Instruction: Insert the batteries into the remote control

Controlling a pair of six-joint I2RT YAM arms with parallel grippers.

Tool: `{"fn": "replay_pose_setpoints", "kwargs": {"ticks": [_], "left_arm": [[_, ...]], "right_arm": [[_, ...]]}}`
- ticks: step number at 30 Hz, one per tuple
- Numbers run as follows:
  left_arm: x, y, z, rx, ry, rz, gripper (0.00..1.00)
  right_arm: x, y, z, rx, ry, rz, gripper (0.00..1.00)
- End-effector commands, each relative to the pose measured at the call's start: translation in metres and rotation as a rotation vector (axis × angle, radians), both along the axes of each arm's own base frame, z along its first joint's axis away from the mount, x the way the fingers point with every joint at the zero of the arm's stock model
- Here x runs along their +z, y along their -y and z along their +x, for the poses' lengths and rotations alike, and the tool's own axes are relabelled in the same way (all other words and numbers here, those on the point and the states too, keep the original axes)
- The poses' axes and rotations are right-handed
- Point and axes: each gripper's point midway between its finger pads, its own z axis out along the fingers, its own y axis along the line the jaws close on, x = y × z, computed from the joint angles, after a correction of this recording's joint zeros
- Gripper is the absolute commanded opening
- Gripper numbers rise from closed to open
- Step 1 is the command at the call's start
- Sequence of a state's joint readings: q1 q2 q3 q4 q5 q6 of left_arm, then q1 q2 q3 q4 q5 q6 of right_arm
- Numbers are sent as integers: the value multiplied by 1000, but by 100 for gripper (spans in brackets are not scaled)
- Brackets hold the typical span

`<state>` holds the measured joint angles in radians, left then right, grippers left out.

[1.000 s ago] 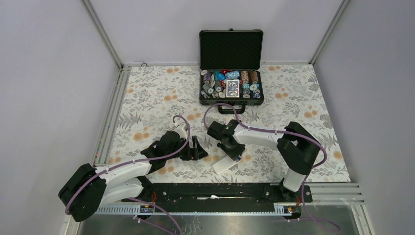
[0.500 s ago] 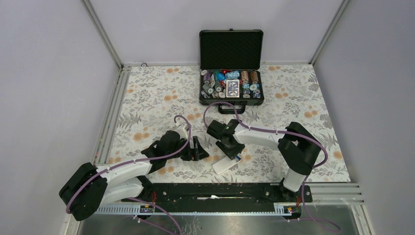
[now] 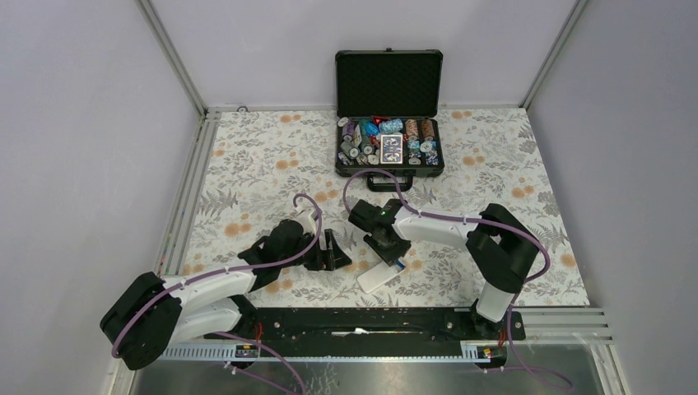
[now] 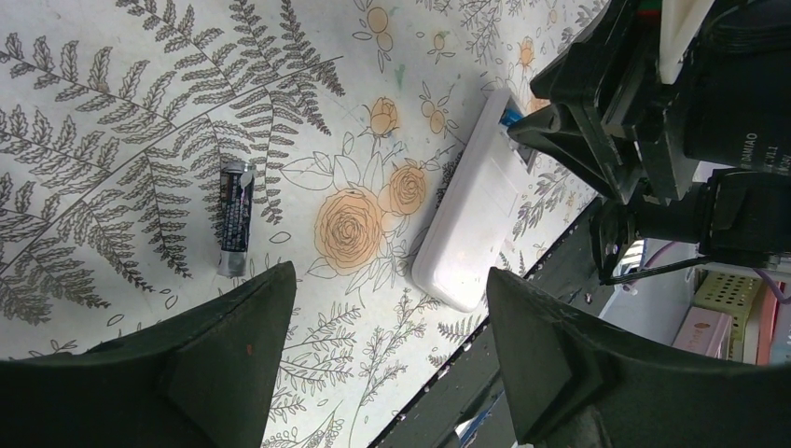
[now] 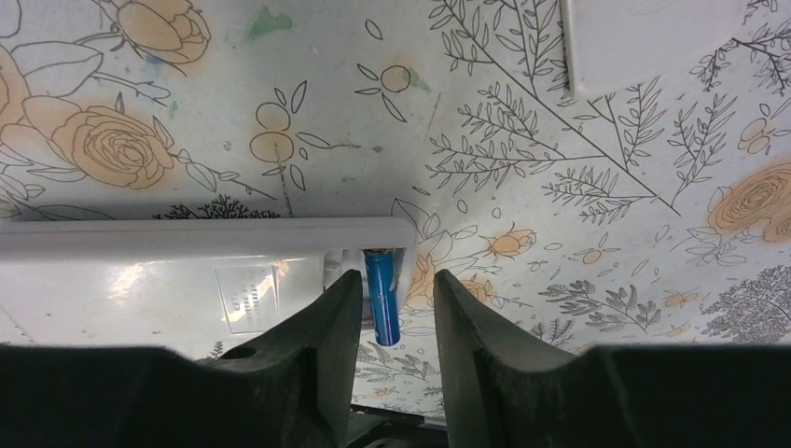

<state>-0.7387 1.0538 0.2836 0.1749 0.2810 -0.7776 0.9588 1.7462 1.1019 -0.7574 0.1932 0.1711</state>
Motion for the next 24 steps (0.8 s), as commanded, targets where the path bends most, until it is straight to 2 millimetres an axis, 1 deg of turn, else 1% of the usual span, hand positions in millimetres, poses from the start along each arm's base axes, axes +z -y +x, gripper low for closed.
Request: {"fn": "replay_pose_setpoints", "kwargs": {"ticks": [1,6,9,15,18,21,24], "left_arm": [[12,7,7,-16,46,-30,79],[11,6,7,-13,45,-27,79],[11,6,7,-12,45,-27,80],[10,6,7,-14,43,-27,80],[11,7,7,-15,44,-29,80],[11,7,8,-13,45,-28,80],[10,6,7,-13,43,-26,80]], "right_arm": [[1,-2,8,-5,17,-1,41],[-4,-2,6,-6,4,-7,40],[-4,-2,7,-10,5,-7,34],[-6,0,5,-15,-4,-10,27],[-6,0,4,-16,-10,-8,25],[-5,-1,5,-16,-5,-3,26],[-4,-2,7,-18,1,2,34]]}}
